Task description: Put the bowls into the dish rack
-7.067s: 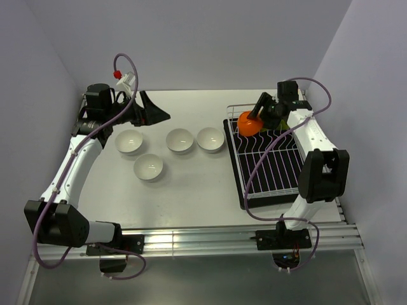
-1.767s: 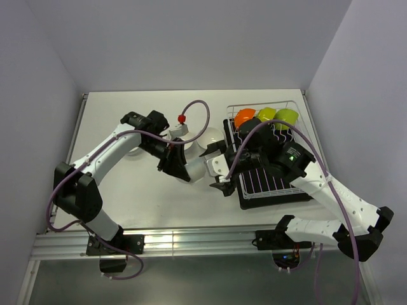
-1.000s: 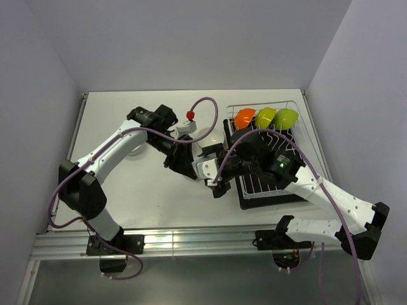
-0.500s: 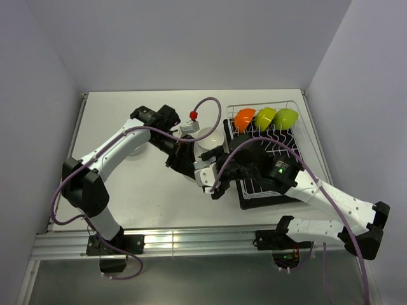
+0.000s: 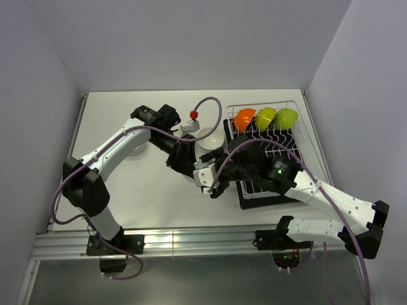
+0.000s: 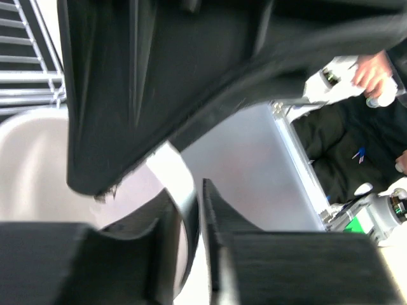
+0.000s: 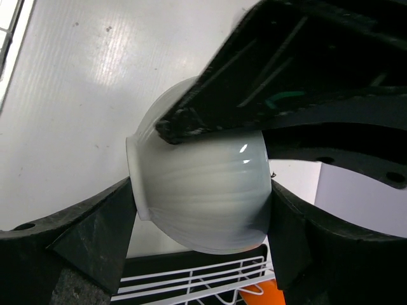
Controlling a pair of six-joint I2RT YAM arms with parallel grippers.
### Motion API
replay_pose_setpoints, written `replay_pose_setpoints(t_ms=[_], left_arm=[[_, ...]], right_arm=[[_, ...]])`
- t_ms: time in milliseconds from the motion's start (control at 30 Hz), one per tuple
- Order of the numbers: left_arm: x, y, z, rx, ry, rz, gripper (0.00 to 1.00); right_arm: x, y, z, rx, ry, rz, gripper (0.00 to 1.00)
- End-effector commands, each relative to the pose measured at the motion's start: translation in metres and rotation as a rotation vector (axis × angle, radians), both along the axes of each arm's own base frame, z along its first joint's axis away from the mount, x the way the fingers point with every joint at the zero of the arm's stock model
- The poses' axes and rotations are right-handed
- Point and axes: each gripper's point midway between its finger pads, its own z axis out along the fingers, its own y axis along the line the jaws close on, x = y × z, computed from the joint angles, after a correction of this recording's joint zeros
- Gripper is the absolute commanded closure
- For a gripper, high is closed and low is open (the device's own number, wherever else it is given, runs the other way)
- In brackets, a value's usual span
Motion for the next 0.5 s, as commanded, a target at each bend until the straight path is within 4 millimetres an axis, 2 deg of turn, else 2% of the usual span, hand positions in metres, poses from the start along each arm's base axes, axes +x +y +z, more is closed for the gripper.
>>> replay_pose_setpoints(t_ms=[0,200,400,467], left_arm=[[-0.005,-0.010,0.059,-0.254,0.088,-0.033,0.73],[-0.001,-0.011,0.055,-0.227,0.046,-0.030,0.60],[0.002,-0.010,0.046,-0.197,-0.002,-0.023,0.47],[0.008,-0.009,0.044,-0.186,-0.031,-0.008,0.31]], right_arm=[[-0.005,0.002,0.012,0.029,0.006,0.007,1.00],[-0.013,-0.002,0.021,0.053,0.008,0.029,1.00],[-0.017,-0.004,0.021,0.043,0.018,0.039,1.00],[-0.018,-0.007,0.021,0.039,0.020,0.040,1.00]])
